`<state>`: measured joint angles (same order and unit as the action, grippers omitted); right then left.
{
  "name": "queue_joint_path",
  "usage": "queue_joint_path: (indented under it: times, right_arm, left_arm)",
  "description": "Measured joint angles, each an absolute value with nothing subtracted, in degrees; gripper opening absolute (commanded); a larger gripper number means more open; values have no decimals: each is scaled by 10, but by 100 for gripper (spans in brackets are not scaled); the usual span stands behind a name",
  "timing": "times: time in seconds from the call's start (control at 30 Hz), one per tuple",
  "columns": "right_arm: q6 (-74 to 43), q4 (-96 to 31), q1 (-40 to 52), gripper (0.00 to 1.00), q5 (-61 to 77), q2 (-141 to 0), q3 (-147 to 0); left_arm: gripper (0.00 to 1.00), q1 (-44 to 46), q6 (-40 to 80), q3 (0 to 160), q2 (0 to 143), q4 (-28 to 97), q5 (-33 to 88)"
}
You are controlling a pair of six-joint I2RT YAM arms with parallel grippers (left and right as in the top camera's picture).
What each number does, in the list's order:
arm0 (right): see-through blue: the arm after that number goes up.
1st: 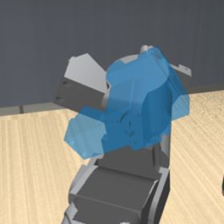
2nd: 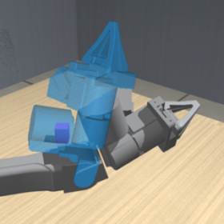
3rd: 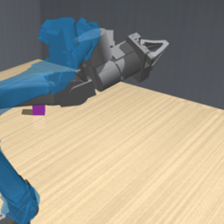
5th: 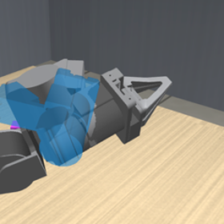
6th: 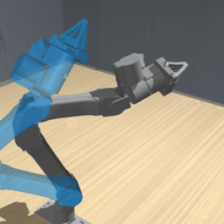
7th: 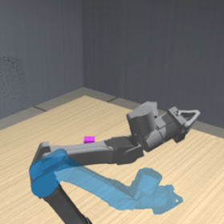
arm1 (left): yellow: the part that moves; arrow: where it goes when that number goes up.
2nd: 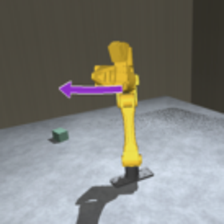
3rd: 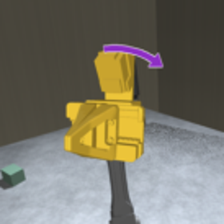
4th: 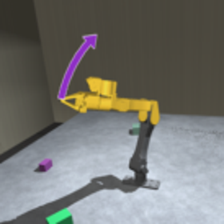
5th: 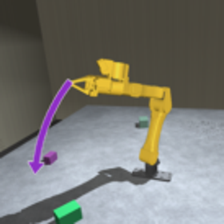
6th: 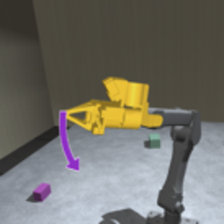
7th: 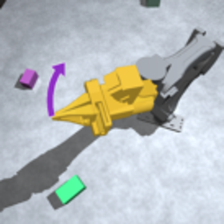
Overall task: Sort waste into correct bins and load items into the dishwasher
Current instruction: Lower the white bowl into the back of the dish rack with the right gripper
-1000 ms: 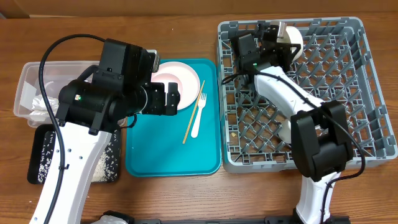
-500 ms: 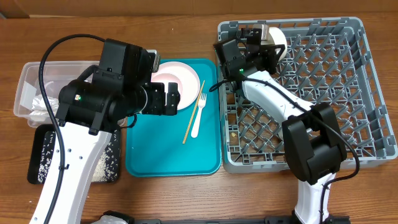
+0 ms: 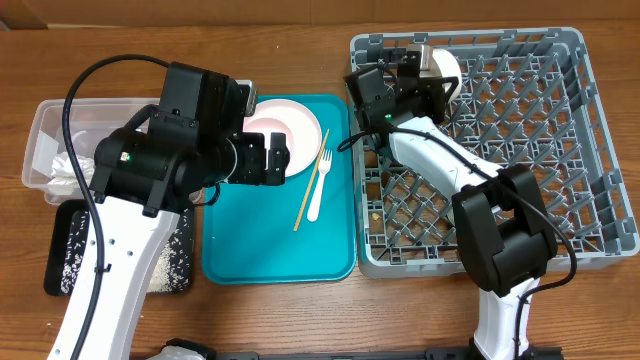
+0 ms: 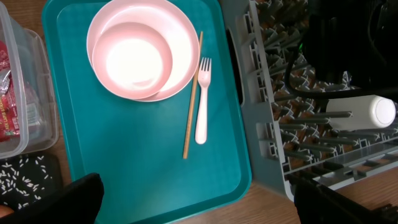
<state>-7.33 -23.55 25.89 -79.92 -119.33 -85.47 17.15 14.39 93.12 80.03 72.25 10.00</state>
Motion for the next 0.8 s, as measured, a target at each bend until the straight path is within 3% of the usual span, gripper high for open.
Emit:
queue_joint_path:
  times: [0.27, 0.73, 0.8]
  right_arm:
    - [-79, -236, 260, 25, -797, -1193, -854]
    - [-81, -236, 282, 22, -797, -1193, -854]
    - [-81, -237, 282, 28, -797, -1193, -854]
  left_arm:
    - [100, 171, 144, 931, 800, 722, 100]
    - [100, 171, 144, 931, 800, 722, 100]
    - [100, 171, 144, 931, 800, 722, 100]
